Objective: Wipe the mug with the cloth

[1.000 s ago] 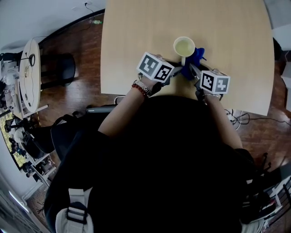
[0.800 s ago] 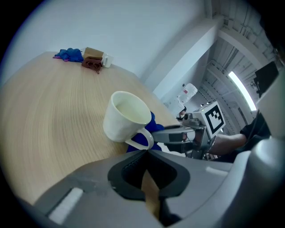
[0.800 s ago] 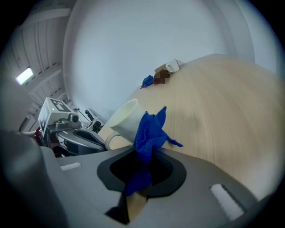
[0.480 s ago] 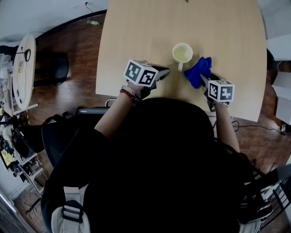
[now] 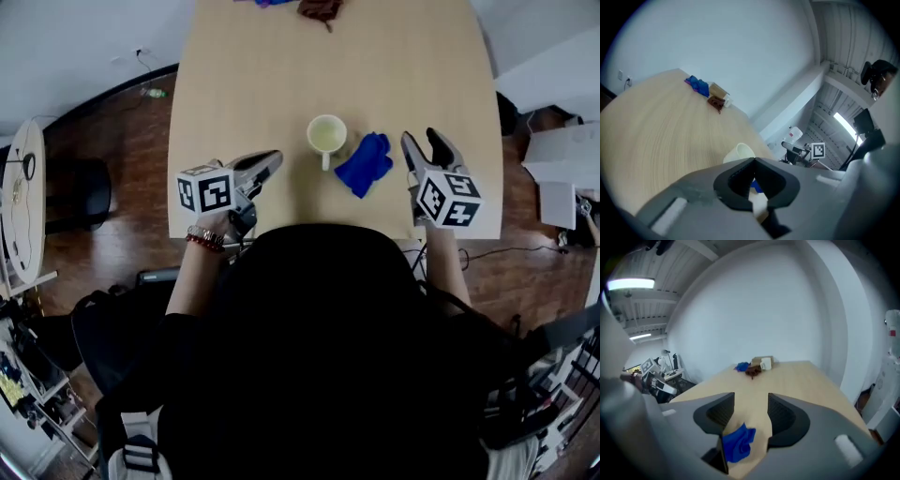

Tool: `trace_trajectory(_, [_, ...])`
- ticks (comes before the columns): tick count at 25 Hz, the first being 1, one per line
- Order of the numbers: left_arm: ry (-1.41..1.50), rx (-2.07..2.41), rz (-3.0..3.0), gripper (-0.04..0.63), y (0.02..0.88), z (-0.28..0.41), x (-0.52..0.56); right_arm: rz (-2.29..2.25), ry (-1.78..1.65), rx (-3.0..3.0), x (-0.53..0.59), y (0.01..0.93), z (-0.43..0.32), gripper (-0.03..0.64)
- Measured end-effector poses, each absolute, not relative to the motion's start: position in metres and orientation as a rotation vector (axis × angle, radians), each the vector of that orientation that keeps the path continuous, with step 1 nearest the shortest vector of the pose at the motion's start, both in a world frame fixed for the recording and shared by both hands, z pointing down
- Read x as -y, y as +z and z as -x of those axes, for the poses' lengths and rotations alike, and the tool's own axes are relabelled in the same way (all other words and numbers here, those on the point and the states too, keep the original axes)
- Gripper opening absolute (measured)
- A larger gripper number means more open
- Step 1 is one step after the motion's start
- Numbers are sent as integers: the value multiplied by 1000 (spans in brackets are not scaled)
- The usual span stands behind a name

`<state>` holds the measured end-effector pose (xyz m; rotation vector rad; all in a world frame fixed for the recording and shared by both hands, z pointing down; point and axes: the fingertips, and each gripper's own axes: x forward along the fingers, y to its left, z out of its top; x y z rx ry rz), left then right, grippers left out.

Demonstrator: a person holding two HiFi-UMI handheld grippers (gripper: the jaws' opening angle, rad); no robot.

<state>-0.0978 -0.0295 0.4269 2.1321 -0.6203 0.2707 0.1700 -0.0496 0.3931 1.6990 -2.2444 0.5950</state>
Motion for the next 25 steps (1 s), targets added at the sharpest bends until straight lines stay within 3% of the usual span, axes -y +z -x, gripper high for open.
trace_trajectory(5, [205, 633, -2211, 3, 402, 95, 43, -1770, 341, 2277, 49, 337, -165, 224])
trace_trajectory(25, [214, 542, -2215, 3, 397, 76, 32, -1633, 386, 2336, 42, 343, -130, 212])
